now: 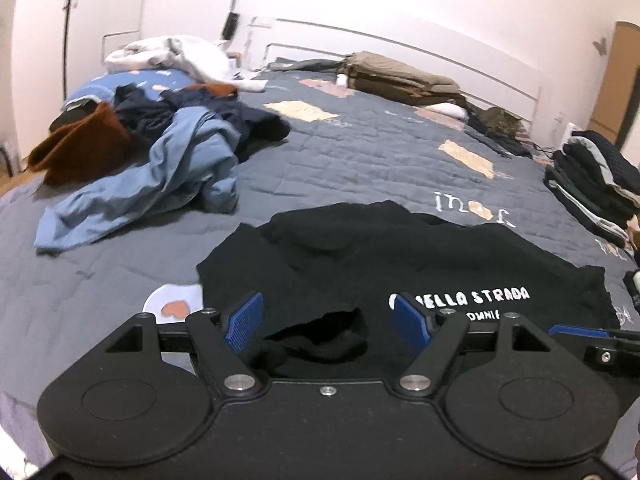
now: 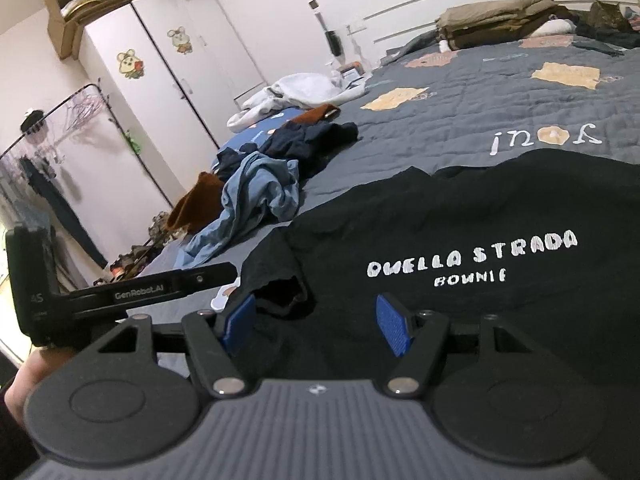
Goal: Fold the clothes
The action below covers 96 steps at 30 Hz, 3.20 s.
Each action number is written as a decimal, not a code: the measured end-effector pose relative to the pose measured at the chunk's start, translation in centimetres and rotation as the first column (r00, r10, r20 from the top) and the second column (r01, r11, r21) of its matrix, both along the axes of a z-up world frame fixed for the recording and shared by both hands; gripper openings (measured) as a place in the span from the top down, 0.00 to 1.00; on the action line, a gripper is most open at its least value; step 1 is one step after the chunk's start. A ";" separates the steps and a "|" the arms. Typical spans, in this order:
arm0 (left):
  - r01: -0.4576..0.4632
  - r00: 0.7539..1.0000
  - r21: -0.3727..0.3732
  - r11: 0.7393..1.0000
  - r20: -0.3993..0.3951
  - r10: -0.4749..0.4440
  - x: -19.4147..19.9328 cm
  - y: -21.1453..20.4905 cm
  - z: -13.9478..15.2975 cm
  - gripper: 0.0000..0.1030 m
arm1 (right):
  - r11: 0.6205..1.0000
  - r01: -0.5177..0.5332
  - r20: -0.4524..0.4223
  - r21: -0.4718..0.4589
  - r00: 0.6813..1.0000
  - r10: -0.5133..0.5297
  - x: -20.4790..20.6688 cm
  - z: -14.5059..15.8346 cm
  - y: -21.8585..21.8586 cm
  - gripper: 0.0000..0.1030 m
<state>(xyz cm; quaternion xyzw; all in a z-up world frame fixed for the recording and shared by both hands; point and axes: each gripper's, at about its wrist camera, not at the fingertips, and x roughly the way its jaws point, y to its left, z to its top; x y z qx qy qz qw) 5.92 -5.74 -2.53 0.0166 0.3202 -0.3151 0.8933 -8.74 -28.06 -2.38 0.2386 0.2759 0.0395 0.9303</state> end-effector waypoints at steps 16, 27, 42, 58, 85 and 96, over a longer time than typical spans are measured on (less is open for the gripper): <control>0.072 0.997 0.020 0.997 -0.010 -0.072 2.3 3.2 -1.3 0.30 | 0.998 0.048 -0.007 -0.028 0.999 -0.048 2.1 0.2 3.3 0.36; 0.068 0.997 0.012 0.998 0.032 -0.068 4.4 6.2 -1.0 0.30 | 0.991 0.049 -0.028 -0.122 0.998 -0.053 3.9 1.3 6.8 0.36; 0.051 0.999 -0.017 0.999 -0.014 -0.051 7.3 9.4 -1.3 0.26 | 0.949 -0.118 -0.069 -0.292 0.992 0.102 8.6 0.5 11.1 0.35; -0.046 0.996 -0.117 0.992 -0.087 0.036 9.5 12.0 -1.6 0.24 | 0.853 -0.290 -0.117 -0.434 0.957 0.266 12.9 -1.5 15.0 0.16; -0.103 0.983 -0.165 0.981 -0.168 0.075 10.9 12.5 -2.1 0.24 | 0.561 -0.457 -0.254 -0.690 0.879 0.403 17.5 -5.7 20.2 0.47; -0.106 0.982 -0.163 0.981 -0.171 0.078 10.9 12.4 -2.3 0.24 | 0.825 -0.271 -0.089 -0.495 0.961 0.262 17.7 -2.4 14.8 0.97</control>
